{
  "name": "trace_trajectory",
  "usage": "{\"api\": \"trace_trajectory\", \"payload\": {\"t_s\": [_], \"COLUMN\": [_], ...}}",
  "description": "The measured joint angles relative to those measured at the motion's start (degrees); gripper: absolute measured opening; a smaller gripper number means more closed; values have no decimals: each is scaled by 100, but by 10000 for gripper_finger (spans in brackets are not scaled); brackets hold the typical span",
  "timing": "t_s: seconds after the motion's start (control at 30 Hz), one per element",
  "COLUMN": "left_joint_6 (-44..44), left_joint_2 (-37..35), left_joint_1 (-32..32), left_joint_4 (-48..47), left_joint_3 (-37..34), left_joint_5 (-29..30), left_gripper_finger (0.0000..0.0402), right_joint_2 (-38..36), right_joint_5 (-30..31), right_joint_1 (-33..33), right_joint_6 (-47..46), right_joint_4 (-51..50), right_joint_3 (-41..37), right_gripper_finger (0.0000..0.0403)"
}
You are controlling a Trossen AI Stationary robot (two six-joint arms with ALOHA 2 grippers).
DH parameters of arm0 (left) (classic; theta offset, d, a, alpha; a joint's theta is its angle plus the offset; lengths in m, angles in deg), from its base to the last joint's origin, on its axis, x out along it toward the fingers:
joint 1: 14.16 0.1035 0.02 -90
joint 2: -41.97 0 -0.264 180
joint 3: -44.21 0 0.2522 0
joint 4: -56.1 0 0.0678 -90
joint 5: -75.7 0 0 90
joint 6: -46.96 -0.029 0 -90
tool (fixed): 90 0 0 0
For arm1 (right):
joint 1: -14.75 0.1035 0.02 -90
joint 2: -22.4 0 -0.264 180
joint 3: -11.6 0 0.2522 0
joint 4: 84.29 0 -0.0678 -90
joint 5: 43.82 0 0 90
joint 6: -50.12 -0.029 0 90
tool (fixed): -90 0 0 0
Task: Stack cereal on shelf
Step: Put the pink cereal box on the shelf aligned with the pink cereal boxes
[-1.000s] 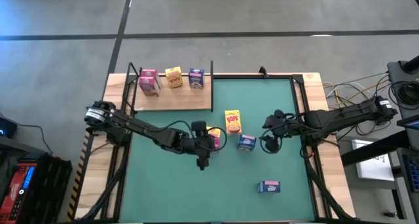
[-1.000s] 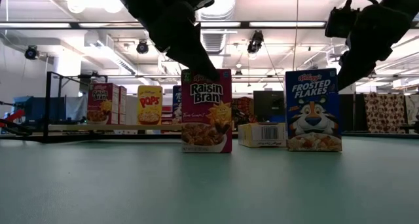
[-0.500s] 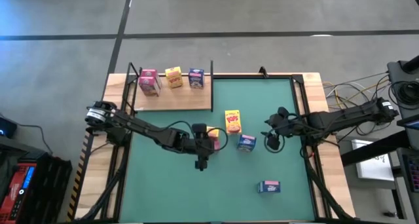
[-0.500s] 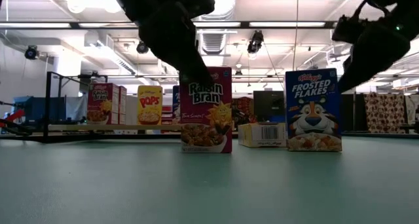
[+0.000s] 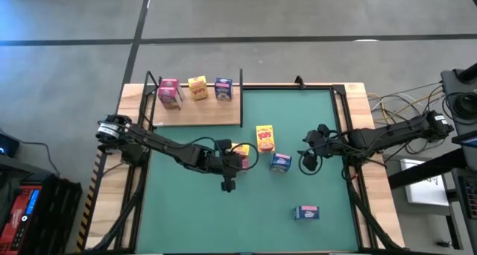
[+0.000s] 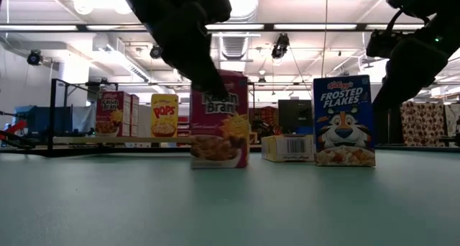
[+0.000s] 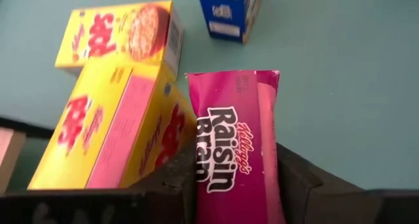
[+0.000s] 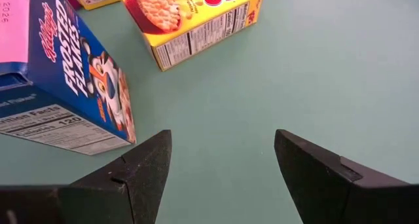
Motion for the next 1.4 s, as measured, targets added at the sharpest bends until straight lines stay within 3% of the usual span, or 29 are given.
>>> {"api": "trace_trajectory", "payload": {"t_s": [0.4,0.73,0.87,1.13,1.4], "left_joint_6": [479,620,709,926,429], "left_joint_2": [-793,-1535,-2159,-3875,-5134], "left_joint_1": [-193,-192,-188,183,1229], "left_joint_4": [-1852,-2426,-2663,-2977,-2889], "left_joint_3": [-33,-389,-794,-1802,-2260], "left_joint_5": [-243,210,369,1454,1159], "left_gripper_finger": [130,127,126,126,126], "right_joint_2": [2,2,0,0,2], "right_joint_5": [-7,-12,-12,-12,-9], "right_joint_1": [0,-1,-2,-2,-2], "right_joint_6": [19,23,25,24,23], "right_joint_4": [-2,0,-1,-2,-4], "right_joint_3": [0,0,0,2,2], "right_gripper_finger": [260,260,260,260,260]}}
